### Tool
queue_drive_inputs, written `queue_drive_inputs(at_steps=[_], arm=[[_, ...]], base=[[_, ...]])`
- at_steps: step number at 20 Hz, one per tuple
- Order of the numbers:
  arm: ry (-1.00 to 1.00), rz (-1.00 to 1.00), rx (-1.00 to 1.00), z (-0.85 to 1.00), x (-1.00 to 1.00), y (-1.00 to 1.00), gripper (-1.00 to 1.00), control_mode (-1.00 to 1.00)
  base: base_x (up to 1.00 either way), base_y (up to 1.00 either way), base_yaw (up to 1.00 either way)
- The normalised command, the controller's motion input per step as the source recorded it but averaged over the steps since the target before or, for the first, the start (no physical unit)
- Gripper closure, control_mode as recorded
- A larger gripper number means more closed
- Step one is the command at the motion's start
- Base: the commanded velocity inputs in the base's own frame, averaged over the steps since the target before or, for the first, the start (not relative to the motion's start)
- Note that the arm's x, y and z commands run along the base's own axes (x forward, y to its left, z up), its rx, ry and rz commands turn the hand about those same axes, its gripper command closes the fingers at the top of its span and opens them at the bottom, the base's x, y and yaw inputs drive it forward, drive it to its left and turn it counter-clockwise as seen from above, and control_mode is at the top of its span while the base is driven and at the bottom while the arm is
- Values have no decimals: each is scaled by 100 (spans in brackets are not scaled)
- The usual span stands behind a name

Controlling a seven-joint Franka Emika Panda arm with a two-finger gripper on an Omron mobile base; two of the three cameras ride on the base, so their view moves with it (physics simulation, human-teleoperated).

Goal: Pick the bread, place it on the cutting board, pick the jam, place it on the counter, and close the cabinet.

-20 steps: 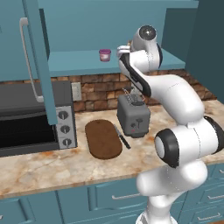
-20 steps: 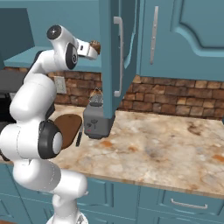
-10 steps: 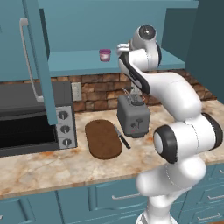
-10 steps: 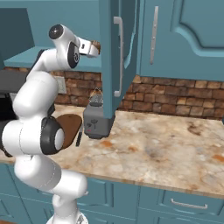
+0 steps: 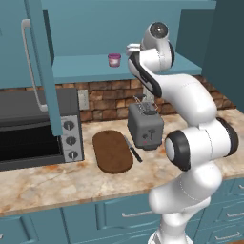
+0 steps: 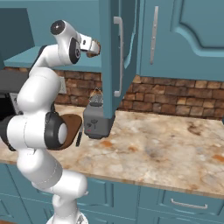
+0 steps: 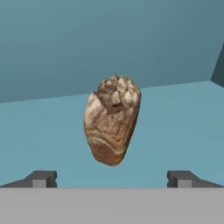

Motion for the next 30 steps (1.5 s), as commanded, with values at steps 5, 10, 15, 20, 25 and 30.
queue_drive_inputs(at_steps=[5,10,15,20,25,30], arm=[[0,0,0,0,2,0,-100,-100],[0,0,0,-2,3,0,-100,-100],[0,0,0,-2,7,0,-100,-100],[0,0,0,-4,12,0,-100,-100],[0,0,0,-2,17,0,-100,-100],[0,0,0,0,20,0,-100,-100]], base=[[0,0,0],[0,0,0],[0,0,0],[0,0,0],[0,0,0],[0,0,0]])
